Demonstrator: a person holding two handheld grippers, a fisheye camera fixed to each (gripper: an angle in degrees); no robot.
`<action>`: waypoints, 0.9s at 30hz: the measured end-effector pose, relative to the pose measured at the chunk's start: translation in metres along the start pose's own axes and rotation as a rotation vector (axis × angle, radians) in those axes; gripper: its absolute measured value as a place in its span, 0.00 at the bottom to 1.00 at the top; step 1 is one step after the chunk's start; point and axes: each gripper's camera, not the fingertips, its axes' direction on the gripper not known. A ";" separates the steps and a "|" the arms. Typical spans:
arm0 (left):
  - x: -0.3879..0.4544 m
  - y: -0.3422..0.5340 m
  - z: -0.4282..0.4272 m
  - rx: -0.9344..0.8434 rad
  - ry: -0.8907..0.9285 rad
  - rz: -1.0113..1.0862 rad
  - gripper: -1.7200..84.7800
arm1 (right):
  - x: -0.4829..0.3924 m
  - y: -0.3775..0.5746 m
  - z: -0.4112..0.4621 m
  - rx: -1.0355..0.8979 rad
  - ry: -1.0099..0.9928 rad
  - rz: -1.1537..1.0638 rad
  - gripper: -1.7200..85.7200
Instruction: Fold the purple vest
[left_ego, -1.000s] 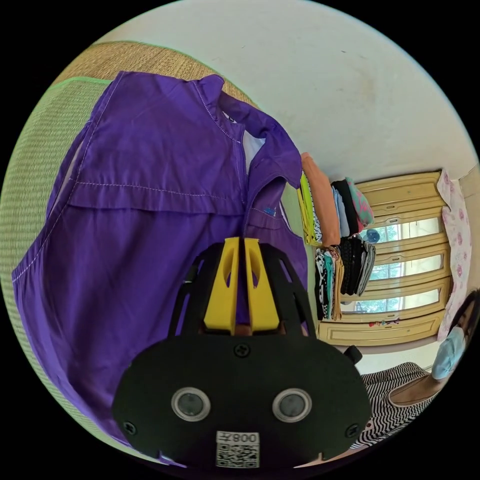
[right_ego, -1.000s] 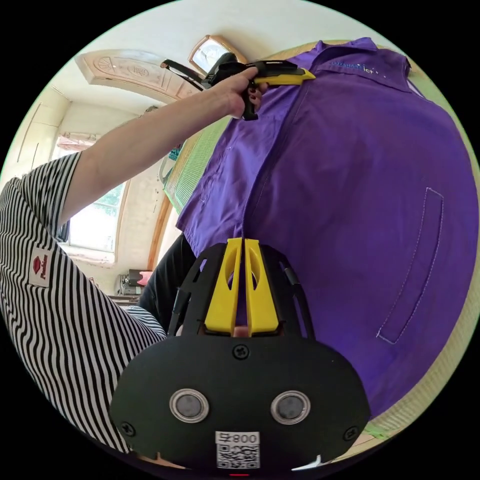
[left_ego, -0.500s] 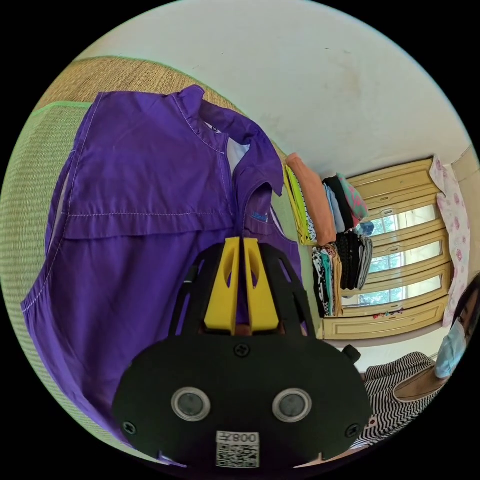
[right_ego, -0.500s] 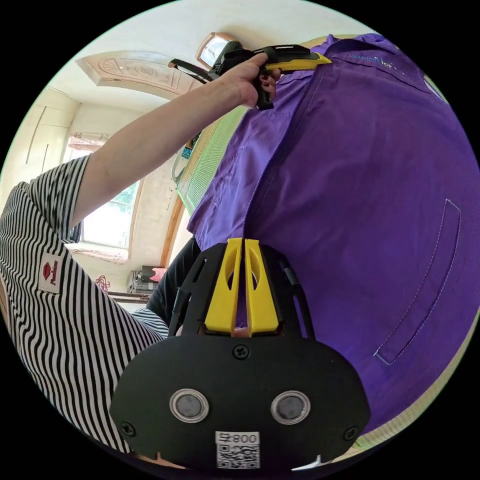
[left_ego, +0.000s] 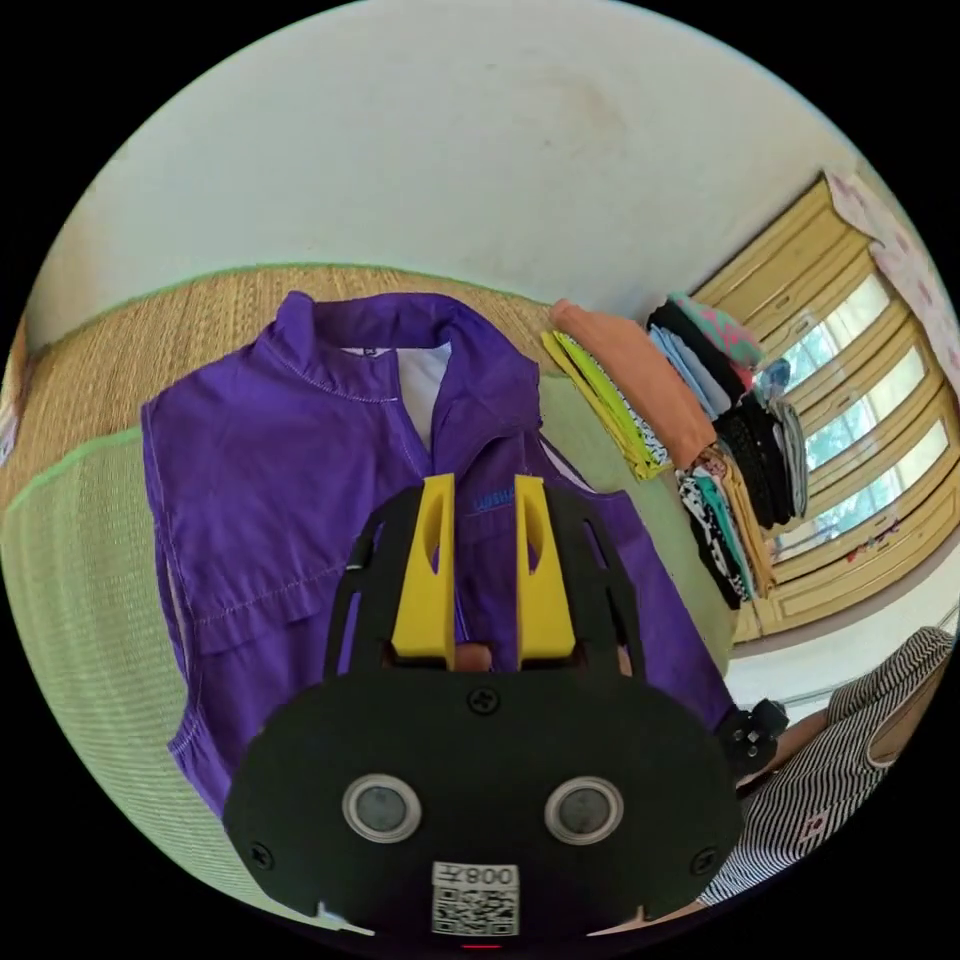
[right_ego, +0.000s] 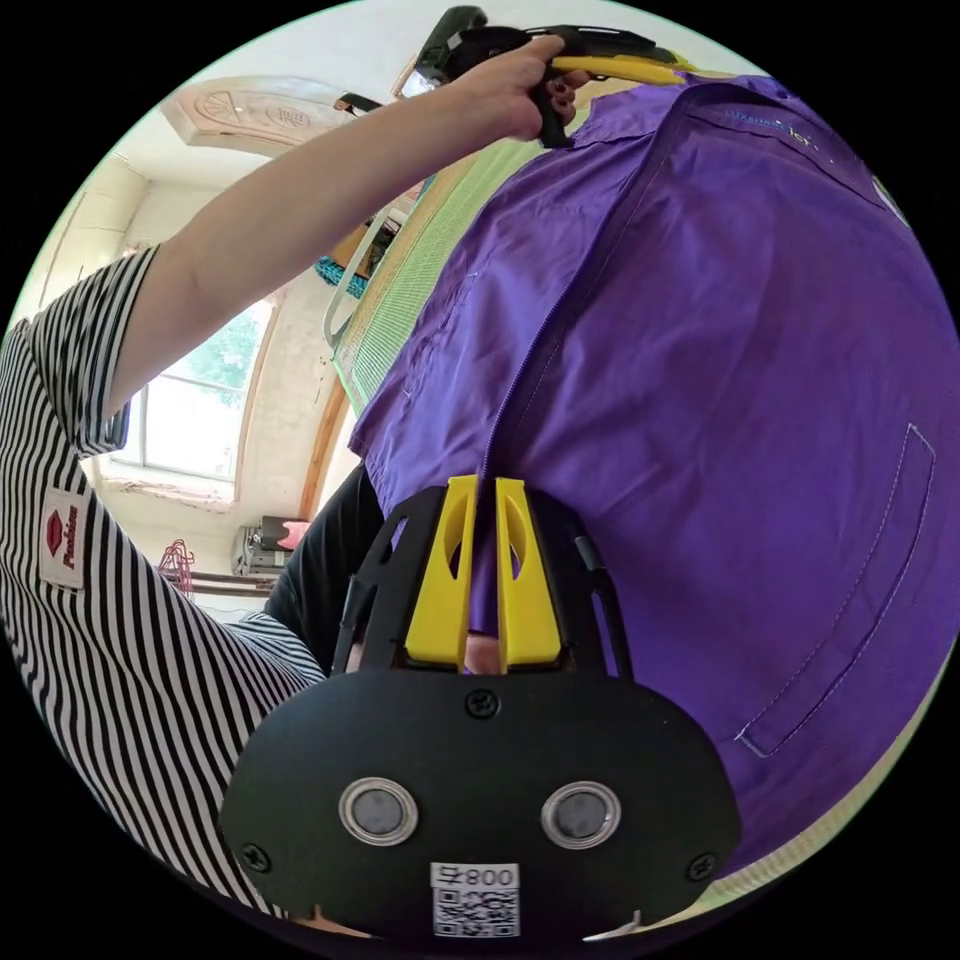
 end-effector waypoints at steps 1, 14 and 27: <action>0.007 -0.008 0.006 -0.024 -0.034 0.032 0.13 | 0.002 0.001 -0.002 0.004 -0.012 -0.001 0.05; -0.047 -0.045 0.029 -0.009 -0.040 -0.200 0.04 | 0.034 0.010 -0.021 0.084 -0.162 0.014 0.05; -0.094 0.001 0.026 0.090 0.065 -0.395 0.08 | 0.050 0.011 -0.021 0.083 -0.216 0.022 0.04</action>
